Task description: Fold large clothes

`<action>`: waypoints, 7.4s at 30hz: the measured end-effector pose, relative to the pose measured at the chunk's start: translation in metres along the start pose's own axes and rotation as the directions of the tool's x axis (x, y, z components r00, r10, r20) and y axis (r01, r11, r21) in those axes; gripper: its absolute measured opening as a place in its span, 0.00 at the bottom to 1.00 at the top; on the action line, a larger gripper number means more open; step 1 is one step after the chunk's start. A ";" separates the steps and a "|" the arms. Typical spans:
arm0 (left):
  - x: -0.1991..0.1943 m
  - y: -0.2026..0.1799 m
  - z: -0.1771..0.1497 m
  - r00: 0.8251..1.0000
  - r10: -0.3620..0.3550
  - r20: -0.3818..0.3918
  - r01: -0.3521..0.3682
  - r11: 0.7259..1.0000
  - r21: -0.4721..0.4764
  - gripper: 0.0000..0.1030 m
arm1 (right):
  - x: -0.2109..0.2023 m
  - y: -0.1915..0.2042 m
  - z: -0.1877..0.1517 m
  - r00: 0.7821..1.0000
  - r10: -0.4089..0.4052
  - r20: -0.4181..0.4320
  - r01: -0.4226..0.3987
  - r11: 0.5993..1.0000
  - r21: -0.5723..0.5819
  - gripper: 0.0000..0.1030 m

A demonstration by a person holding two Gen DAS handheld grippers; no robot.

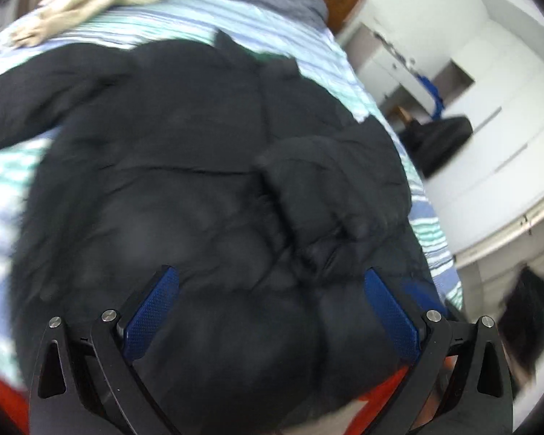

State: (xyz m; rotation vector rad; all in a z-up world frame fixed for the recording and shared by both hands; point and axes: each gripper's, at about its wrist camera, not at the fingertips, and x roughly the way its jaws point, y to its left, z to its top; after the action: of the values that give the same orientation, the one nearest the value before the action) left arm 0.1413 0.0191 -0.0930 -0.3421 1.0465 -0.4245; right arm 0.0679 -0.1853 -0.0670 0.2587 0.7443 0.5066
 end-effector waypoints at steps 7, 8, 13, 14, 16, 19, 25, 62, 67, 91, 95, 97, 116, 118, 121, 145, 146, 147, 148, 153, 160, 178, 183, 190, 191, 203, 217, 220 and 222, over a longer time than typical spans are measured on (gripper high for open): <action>0.066 -0.046 0.042 0.990 0.102 -0.093 -0.086 0.982 0.166 0.09 | -0.044 -0.015 -0.021 0.997 -0.065 0.049 0.064 0.997 0.034 0.89; 0.058 -0.052 0.051 0.992 0.116 -0.059 -0.101 0.971 0.215 0.09 | -0.053 -0.021 -0.024 0.994 -0.093 0.063 0.090 0.995 0.041 0.89; 0.023 -0.041 0.112 0.963 0.239 0.124 -0.265 0.926 0.269 0.09 | -0.082 -0.061 -0.027 0.979 -0.180 0.092 0.168 0.977 0.130 0.89; 0.023 -0.033 0.123 0.947 0.282 0.156 -0.315 0.912 0.261 0.09 | -0.084 -0.070 -0.025 0.975 -0.199 0.095 0.184 0.972 0.149 0.89; 0.032 -0.010 0.138 0.916 0.357 0.185 -0.393 0.890 0.231 0.09 | -0.085 -0.086 -0.016 0.966 -0.238 0.095 0.219 0.960 0.177 0.89; 0.059 0.034 0.148 0.884 0.441 0.156 -0.463 0.874 0.150 0.10 | -0.081 -0.099 0.007 0.951 -0.293 0.104 0.268 0.942 0.200 0.88; 0.076 0.071 0.144 0.873 0.458 0.167 -0.473 0.879 0.058 0.14 | -0.045 -0.116 0.082 0.943 -0.329 0.045 0.321 0.938 0.134 0.60; 0.108 0.105 0.130 0.900 0.373 0.226 -0.384 0.923 0.005 0.27 | 0.223 -0.271 0.208 0.869 -0.433 -0.238 0.480 0.856 0.194 0.46; 0.108 0.105 0.129 0.899 0.375 0.226 -0.386 0.923 0.004 0.27 | 0.196 -0.254 0.212 0.867 -0.437 -0.238 0.479 0.863 0.159 0.47; 0.034 0.057 0.072 0.906 0.406 0.117 -0.421 0.890 0.176 0.84 | 0.038 -0.142 0.094 0.926 -0.374 -0.050 0.377 0.912 0.163 0.69; -0.006 0.063 0.046 0.911 0.389 0.136 -0.407 0.901 0.149 0.88 | 0.014 -0.121 0.060 0.924 -0.378 -0.049 0.381 0.912 0.148 0.71; -0.028 0.078 0.040 0.908 0.394 0.145 -0.410 0.906 0.103 0.88 | 0.013 -0.115 0.053 0.927 -0.371 -0.050 0.374 0.913 0.164 0.71; -0.107 0.314 0.010 0.875 0.449 0.181 -0.229 0.714 -0.662 0.92 | -0.013 -0.063 0.025 0.948 -0.315 -0.040 0.318 0.945 0.081 0.71; -0.114 0.330 0.008 0.862 0.448 0.237 -0.151 0.674 -0.723 0.93 | -0.008 -0.057 0.026 0.953 -0.299 -0.045 0.302 0.950 0.084 0.71; -0.118 0.347 0.010 0.832 0.480 0.278 -0.087 0.609 -0.789 0.94 | 0.001 -0.045 0.024 0.957 -0.283 -0.061 0.287 0.956 0.069 0.71; -0.116 -0.013 0.160 0.580 0.394 0.713 -0.667 0.732 0.138 0.04 | -0.011 -0.040 0.003 0.975 -0.219 -0.039 0.222 0.966 0.130 0.71; -0.099 -0.044 0.154 0.602 0.352 0.717 -0.677 0.700 0.225 0.04 | -0.014 -0.042 0.003 0.975 -0.221 -0.032 0.223 0.965 0.138 0.71; -0.074 -0.075 0.146 0.631 0.315 0.708 -0.685 0.656 0.319 0.04 | -0.016 -0.044 0.003 0.975 -0.222 -0.028 0.224 0.964 0.141 0.71; -0.044 -0.102 0.133 0.663 0.289 0.690 -0.686 0.603 0.407 0.05 | -0.019 -0.046 0.002 0.974 -0.227 -0.022 0.227 0.963 0.146 0.71; 0.094 -0.154 0.068 0.853 0.310 0.419 -0.521 0.490 0.698 0.38 | -0.037 -0.065 -0.008 0.963 -0.268 -0.013 0.266 0.946 0.188 0.71; 0.114 -0.153 -0.002 0.878 0.325 0.351 -0.474 0.487 0.734 0.73 | -0.059 -0.092 -0.023 0.945 -0.327 -0.022 0.322 0.915 0.244 0.71; 0.075 0.061 0.080 0.715 0.686 0.135 -0.699 0.709 0.094 0.77 | -0.028 -0.064 0.033 0.970 -0.242 0.025 0.237 0.963 0.127 0.71; 0.065 0.069 0.074 0.742 0.658 0.128 -0.667 0.744 0.035 0.78 | -0.015 -0.096 0.079 0.971 -0.239 0.032 0.234 0.966 0.108 0.71; 0.031 0.063 0.043 0.784 0.608 0.127 -0.617 0.785 0.053 0.78 | 0.076 -0.195 0.138 0.981 -0.184 -0.055 0.192 0.925 0.329 0.71; 0.023 0.068 0.041 0.789 0.602 0.128 -0.611 0.790 0.049 0.78 | 0.090 -0.206 0.143 0.983 -0.169 -0.076 0.185 0.905 0.383 0.71; 0.001 0.067 0.064 0.833 0.533 0.151 -0.546 0.836 0.056 0.79 | 0.133 -0.201 0.155 0.896 -0.378 -0.234 0.423 0.886 0.188 0.30; 0.107 0.090 0.139 0.850 0.499 0.168 -0.522 0.841 0.141 0.80 | 0.180 -0.201 0.158 0.947 -0.247 -0.204 0.272 0.956 0.108 0.43; 0.114 0.109 0.140 0.862 0.487 0.141 -0.498 0.866 0.053 0.89 | 0.186 -0.203 0.155 0.941 -0.263 -0.212 0.290 0.952 0.103 0.43; 0.111 0.109 0.141 0.864 0.487 0.130 -0.496 0.867 0.053 0.90 | 0.186 -0.199 0.153 0.936 -0.290 -0.198 0.310 0.947 0.080 0.43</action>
State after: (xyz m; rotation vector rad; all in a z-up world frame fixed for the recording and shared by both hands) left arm 0.3330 0.0687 -0.1629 -0.0127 0.9598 0.0144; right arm 0.3600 -0.2642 -0.1449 0.1965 0.9751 0.1991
